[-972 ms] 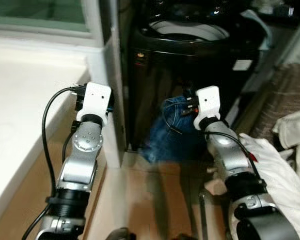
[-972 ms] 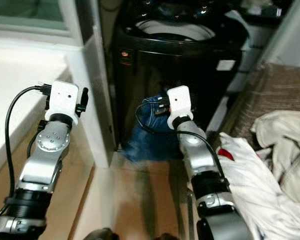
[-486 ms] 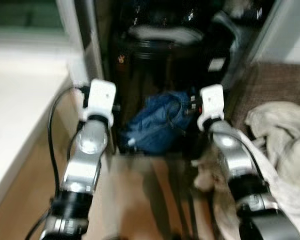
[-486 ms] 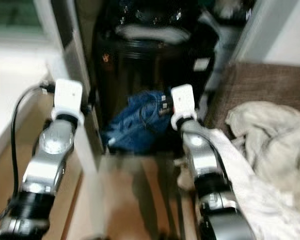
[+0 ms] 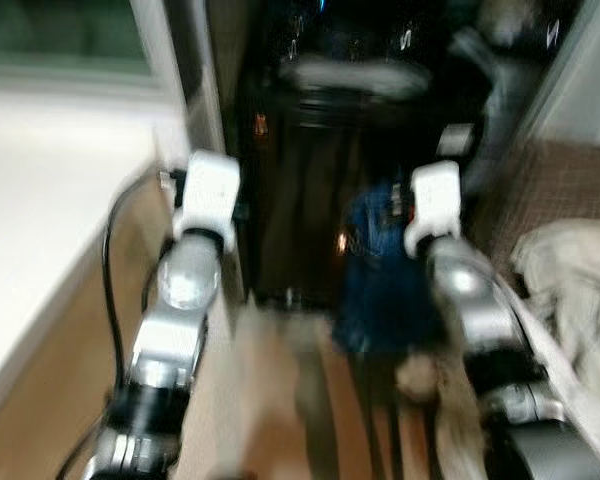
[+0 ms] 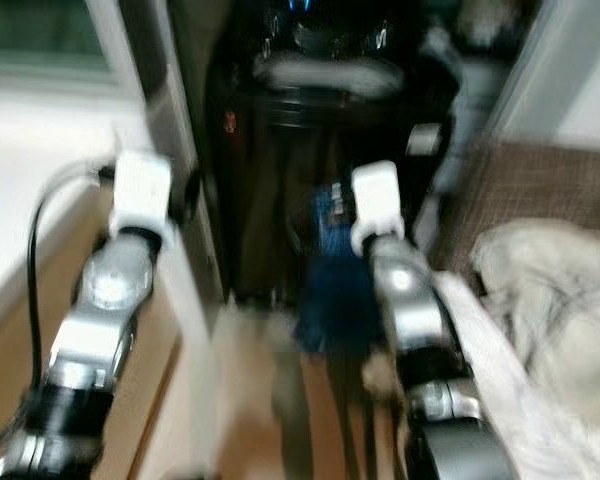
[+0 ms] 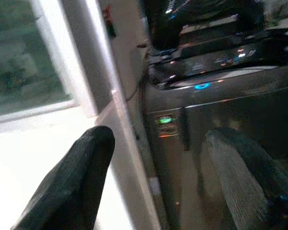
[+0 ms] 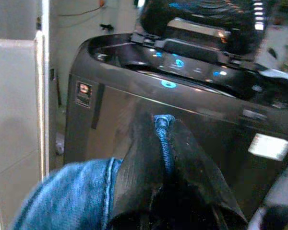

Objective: Clothes washing

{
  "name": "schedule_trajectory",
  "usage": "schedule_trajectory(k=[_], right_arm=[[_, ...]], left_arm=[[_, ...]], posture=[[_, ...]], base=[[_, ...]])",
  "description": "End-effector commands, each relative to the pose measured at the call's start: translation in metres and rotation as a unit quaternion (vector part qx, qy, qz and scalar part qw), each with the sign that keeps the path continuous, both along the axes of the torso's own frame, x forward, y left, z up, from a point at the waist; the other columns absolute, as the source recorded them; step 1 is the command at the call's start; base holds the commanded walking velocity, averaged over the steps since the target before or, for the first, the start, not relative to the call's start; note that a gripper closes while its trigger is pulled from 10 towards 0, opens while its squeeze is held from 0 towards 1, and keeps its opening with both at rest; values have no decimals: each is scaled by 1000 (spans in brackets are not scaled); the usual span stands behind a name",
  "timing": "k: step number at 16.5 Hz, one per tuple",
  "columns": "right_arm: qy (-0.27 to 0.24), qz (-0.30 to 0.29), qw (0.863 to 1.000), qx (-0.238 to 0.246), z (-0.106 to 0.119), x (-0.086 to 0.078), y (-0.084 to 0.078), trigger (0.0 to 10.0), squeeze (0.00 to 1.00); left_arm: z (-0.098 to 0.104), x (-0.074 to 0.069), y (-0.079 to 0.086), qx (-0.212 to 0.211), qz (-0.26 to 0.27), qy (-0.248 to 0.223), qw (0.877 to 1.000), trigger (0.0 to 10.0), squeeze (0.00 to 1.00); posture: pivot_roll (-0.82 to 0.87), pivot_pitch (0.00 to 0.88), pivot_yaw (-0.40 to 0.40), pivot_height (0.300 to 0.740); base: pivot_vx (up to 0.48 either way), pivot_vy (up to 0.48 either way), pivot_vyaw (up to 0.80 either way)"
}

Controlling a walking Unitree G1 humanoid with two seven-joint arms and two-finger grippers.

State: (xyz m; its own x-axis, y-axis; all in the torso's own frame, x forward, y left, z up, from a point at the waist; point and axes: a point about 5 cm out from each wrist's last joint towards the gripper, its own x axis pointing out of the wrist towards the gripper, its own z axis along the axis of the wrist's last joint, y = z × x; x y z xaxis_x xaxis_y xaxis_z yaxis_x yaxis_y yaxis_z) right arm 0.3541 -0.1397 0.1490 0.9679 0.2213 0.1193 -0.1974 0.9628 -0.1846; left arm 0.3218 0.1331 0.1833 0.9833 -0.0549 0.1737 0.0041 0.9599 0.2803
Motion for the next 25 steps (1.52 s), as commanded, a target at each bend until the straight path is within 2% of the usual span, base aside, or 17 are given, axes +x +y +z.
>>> schedule_trajectory(k=[1, 7, 13, 15, 20, 22, 24, 25], right_arm=[[-52, 17, 999, 1, 26, 5, 11, 0, 20], [-78, 19, 997, 5, 46, 13, 10, 0, 27], [-112, 34, 993, 12, 72, 18, 17, 0, 24], [-133, 45, 990, 16, 90, 21, 20, 0, 24], [-217, 57, 974, 34, 170, 31, 17, 0, 24], [-248, 50, 967, 22, 200, 38, 13, 0, 24], [-263, 48, 963, 13, 215, 39, 12, 0, 24], [-283, 45, 958, 4, 233, 39, 12, 0, 20]], left_arm=[[0, 1, 6, 0, 5, 2, 1000, 10000, 0], [3, 1, 5, 1, 2, -4, 1000, 10000, 0], [4, 1, 5, 3, 1, -8, 1000, 10000, 0], [7, 2, 4, 3, -2, -13, 1000, 10000, 0], [17, 0, -6, -7, -35, -44, 998, 10000, 0], [18, 0, -10, -6, -47, -50, 998, 10000, 0], [20, -1, -11, -6, -50, -54, 997, 10000, 0], [20, -1, -12, -7, -55, -56, 997, 10000, 0]], posture=[[3, 0, -31, 740], [5, 0, -31, 740], [7, 0, -32, 740], [9, 0, -35, 740], [12, 0, -40, 740], [18, 0, -48, 740], [25, 0, -53, 740], [33, 0, -56, 740]], base=[[480, 0, 0], [480, 0, 0], [480, 0, 0], [480, 0, 0], [480, 0, 0], [480, 0, 0], [480, 0, 0], [480, 0, 0]])
